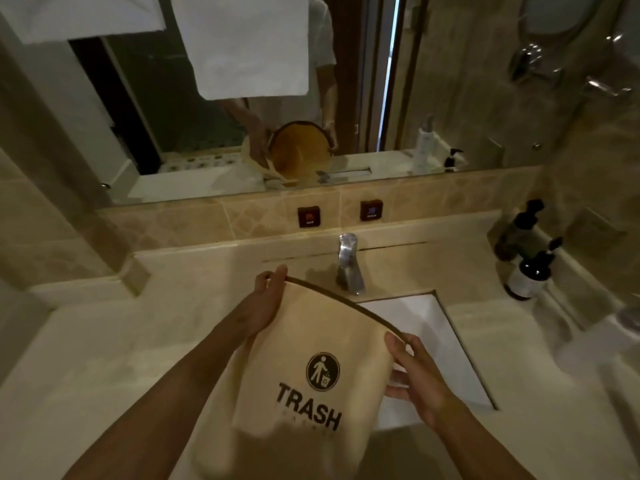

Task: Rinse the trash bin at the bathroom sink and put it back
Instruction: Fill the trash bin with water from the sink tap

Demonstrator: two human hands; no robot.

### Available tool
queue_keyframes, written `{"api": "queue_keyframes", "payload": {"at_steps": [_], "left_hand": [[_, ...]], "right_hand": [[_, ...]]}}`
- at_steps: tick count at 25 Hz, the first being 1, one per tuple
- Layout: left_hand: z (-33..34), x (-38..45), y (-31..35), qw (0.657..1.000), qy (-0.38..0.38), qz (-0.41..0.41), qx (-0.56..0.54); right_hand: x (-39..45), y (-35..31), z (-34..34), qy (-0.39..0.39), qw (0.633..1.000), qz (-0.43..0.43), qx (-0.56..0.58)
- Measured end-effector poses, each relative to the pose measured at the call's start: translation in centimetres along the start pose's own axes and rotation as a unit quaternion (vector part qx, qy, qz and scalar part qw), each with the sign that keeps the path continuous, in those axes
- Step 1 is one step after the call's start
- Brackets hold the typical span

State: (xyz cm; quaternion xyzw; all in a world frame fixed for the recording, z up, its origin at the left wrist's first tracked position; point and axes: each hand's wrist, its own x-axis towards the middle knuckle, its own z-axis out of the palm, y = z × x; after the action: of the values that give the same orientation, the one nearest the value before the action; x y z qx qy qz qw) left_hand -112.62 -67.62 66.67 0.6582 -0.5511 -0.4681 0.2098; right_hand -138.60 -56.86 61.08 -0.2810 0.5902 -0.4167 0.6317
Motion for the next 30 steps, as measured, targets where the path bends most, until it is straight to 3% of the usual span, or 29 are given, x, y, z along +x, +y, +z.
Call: {"api": "queue_keyframes", "payload": {"at_steps": [5,9,14,18,26,28,30], "left_hand": [[1.9,7.7,3.6,0.999,0.013,-0.021,-0.040],[4.2,10.7,3.7,0.980,0.021,-0.019,-0.199],[8.3,8.6,-0.1,0.952,0.075,-0.099,-0.281],[10.7,7.5,-2.1,0.936,0.095,-0.115,-0.318],[9.9,7.0,-3.3,0.960,0.062,-0.051,-0.268],[8.8,8.5,-3.4,0.981,0.099,-0.043,-0.163],[7.9,10.1,-2.4,0.985,0.169,0.001,0.030]], "right_hand": [[7.9,-4.0,-3.0,0.016,1.000,-0.011,-0.017],[12.7,-6.7,-5.3,0.017,0.997,-0.051,-0.059],[15.9,-7.4,-8.0,-0.059,0.983,-0.074,-0.159],[17.0,-6.6,-8.9,-0.085,0.984,-0.078,-0.139],[15.4,-5.9,-10.3,-0.154,0.977,-0.012,-0.146],[15.3,-6.0,-9.7,-0.122,0.983,0.001,-0.136],[15.5,-5.9,-8.5,-0.051,0.989,-0.008,-0.137]]}}
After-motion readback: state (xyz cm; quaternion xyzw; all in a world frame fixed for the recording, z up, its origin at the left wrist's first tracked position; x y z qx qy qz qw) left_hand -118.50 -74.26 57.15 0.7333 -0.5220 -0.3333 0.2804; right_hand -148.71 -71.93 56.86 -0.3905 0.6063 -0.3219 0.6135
